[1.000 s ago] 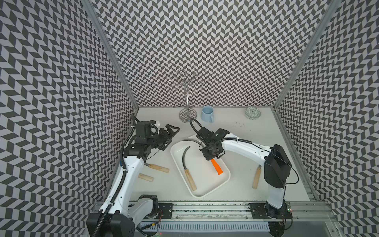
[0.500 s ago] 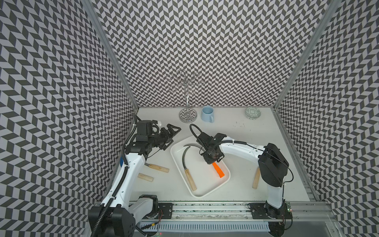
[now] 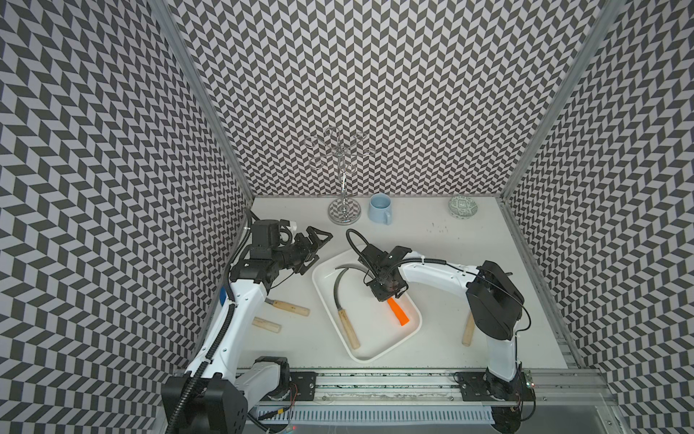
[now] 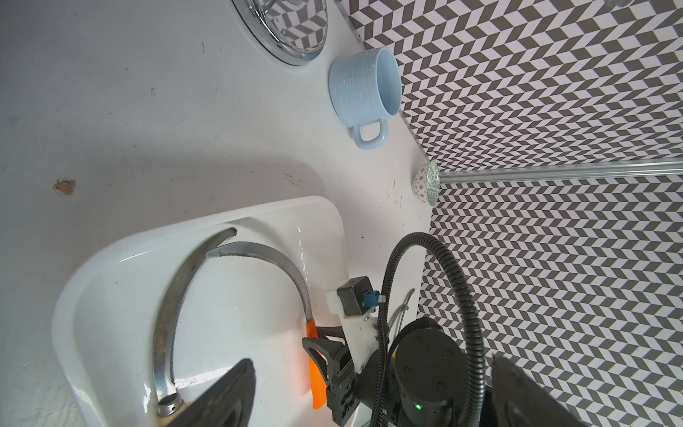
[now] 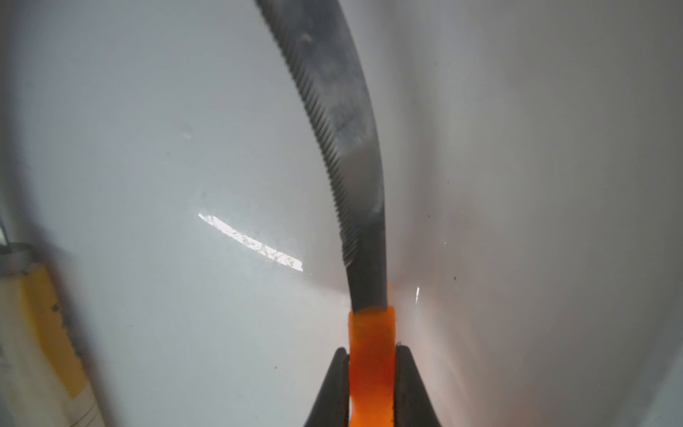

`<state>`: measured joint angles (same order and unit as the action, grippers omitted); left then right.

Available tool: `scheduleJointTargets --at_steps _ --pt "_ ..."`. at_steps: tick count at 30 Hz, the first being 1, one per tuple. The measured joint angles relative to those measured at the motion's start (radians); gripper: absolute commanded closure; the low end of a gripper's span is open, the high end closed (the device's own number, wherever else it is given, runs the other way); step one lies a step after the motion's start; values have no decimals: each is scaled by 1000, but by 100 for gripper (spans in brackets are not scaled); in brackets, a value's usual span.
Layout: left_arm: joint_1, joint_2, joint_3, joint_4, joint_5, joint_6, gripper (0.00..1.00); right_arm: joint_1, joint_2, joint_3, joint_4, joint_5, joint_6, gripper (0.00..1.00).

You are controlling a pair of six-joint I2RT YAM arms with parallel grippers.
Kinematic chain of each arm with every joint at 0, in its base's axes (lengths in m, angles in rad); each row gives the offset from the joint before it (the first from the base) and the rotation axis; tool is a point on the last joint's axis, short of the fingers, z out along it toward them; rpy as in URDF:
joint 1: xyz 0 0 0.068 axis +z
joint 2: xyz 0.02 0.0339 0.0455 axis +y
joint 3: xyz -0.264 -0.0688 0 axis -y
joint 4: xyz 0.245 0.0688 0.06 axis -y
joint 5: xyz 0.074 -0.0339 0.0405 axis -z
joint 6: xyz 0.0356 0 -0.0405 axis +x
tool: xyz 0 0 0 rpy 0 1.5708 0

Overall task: Put small sickles into storage boxes
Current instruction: Place the sickle in the storage box.

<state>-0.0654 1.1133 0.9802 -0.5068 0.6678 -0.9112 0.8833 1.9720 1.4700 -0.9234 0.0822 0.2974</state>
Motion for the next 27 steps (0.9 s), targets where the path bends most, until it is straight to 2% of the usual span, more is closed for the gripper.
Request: scheduleJointTargets --at_steps 27 --pt "0 -1 -5 13 3 -7 1 -23 15 -33 13 14 7 82"
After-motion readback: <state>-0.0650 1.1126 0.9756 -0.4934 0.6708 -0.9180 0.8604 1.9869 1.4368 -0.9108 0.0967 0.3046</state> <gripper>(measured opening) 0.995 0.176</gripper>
